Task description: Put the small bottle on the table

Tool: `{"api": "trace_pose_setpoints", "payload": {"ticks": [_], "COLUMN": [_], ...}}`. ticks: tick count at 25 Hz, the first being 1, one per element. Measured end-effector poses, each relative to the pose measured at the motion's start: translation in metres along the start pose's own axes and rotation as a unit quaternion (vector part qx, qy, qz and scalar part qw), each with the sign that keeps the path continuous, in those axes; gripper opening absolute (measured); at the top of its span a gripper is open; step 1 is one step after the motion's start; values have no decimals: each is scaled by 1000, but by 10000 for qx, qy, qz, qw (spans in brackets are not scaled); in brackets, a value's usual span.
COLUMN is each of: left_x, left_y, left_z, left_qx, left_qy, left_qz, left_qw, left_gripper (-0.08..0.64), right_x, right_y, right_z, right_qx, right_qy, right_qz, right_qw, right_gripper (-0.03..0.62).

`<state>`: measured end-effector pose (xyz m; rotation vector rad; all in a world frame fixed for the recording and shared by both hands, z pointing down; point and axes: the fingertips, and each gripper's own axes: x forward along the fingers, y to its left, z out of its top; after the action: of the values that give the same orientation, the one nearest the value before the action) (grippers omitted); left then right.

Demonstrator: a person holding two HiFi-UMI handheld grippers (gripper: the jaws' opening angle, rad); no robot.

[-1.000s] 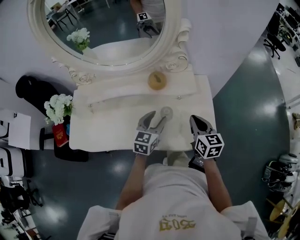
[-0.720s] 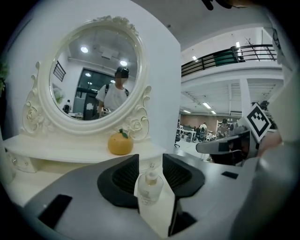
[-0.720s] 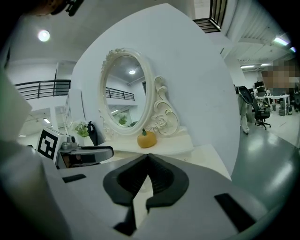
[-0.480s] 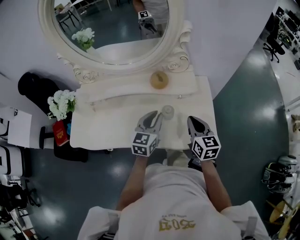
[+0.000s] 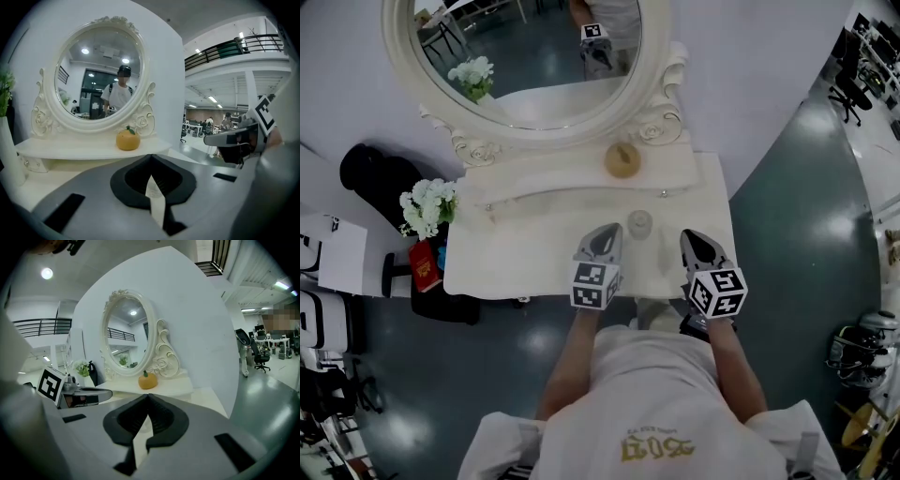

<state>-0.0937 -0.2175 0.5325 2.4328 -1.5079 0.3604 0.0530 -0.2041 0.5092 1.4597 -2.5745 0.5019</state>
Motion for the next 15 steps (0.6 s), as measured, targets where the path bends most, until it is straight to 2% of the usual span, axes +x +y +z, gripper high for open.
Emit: {"api": "trace_pose_setpoints", "payload": {"ticks": [3,15], "left_x": [-1,-1], "left_y": [3,-1], "left_z": [-6,-7], "left_qx": [126,-155], "left_qy": [123,121], "left_qz": [89,-90], "left_qw": [9998,9998], "left_gripper": [17,17], "right_x": [0,-7], "right_y": [2,-2], "right_z": [-2,-4], "right_qx": [-20,-35], "right_qy": [22,14], "right_qz": [33,18], "right_qw": [10000,10000], "right_gripper": [12,12]}}
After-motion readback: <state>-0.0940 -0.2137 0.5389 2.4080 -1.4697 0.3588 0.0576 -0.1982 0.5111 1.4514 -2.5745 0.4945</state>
